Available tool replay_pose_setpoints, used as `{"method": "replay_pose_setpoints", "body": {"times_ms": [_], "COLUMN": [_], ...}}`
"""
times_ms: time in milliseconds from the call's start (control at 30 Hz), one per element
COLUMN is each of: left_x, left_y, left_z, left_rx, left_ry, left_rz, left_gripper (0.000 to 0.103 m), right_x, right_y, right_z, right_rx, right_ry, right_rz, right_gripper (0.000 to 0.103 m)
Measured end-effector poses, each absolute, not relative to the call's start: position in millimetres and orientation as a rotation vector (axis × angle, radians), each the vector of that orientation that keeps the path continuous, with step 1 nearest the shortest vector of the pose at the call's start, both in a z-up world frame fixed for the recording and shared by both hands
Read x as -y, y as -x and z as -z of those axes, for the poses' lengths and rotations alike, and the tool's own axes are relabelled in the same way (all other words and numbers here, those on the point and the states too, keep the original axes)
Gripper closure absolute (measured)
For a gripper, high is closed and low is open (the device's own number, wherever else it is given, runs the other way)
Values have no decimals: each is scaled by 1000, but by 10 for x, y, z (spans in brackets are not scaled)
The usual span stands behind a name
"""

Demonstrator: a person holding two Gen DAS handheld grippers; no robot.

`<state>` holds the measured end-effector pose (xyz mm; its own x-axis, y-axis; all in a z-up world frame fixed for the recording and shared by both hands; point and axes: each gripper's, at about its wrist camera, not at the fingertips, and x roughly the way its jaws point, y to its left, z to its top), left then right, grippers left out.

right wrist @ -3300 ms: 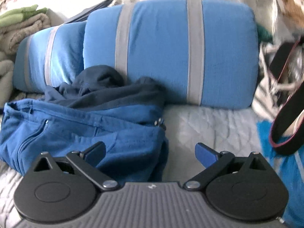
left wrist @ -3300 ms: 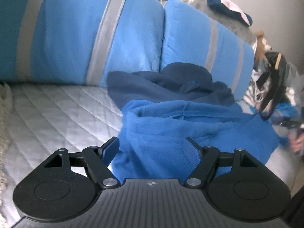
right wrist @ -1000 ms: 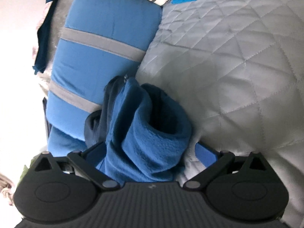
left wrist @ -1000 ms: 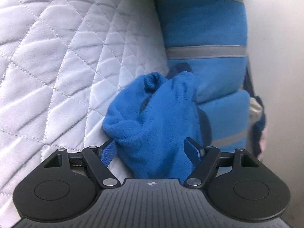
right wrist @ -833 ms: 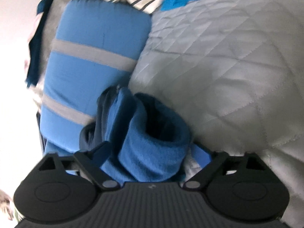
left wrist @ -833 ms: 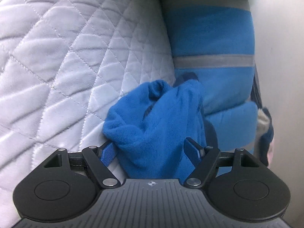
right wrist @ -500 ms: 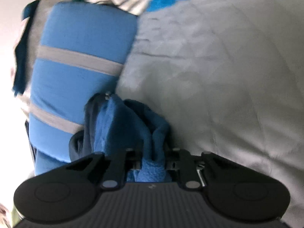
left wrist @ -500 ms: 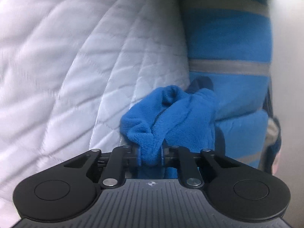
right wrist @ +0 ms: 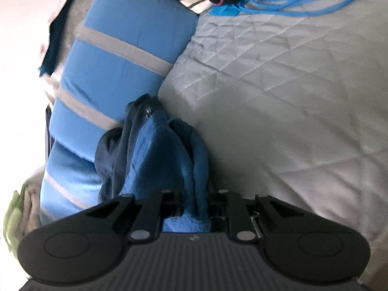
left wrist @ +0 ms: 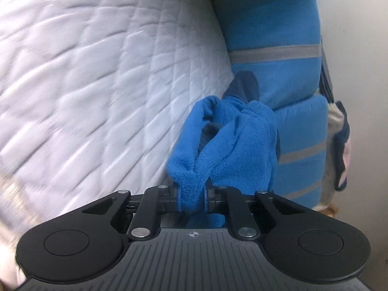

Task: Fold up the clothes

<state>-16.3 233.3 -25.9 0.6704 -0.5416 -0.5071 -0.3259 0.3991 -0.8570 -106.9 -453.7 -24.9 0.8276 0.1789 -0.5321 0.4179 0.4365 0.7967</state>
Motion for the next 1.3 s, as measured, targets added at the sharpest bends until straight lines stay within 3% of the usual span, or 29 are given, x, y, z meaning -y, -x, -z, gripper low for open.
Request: {"method": "replay_pose_setpoints", "body": {"times_ms": [167, 300, 333, 367, 400, 467, 567, 667, 900, 1200, 1300], "left_x": [-2380, -2497, -2541, -2575, -2599, -2633, -2697, -2711, -2561, -2300, -2240], "left_y": [519, 562, 568, 570, 583, 598, 625, 429, -55, -96, -72], "left_z": [259, 391, 405, 389, 343, 184, -75, -295, -493, -480, -491], "left_rx": [-892, -908, -908, -901, -893, -871, -789, -736, -724, -707, -690], "left_ry": [1161, 1156, 1150, 1142, 1125, 1047, 930, 826, 582, 489, 437], "left_rz": [170, 188, 182, 185, 189, 169, 164, 260, 359, 407, 431], "left_gripper": [87, 75, 75, 75, 72, 68, 54, 45, 44, 44, 40], "right_x": [4509, 4506, 4525, 4562, 4606, 4684, 4745, 4753, 4520, 3306, 2753], "right_y": [1512, 1682, 1715, 1749, 1780, 1837, 1860, 1779, 1331, 397, 82], "right_z": [132, 63, 23, -20, -68, -168, -319, -422, -611, -1215, -1311], "right_rx": [-635, -659, -645, -630, -618, -592, -565, -560, -578, -617, -660], "right_ry": [-991, -860, -826, -805, -792, -761, -672, -582, -420, -14, 143], "right_rz": [136, 143, 168, 183, 191, 207, 195, 144, 14, -421, -603], "right_gripper": [90, 81, 75, 55, 48, 25, 18, 15, 13, 13, 13]}}
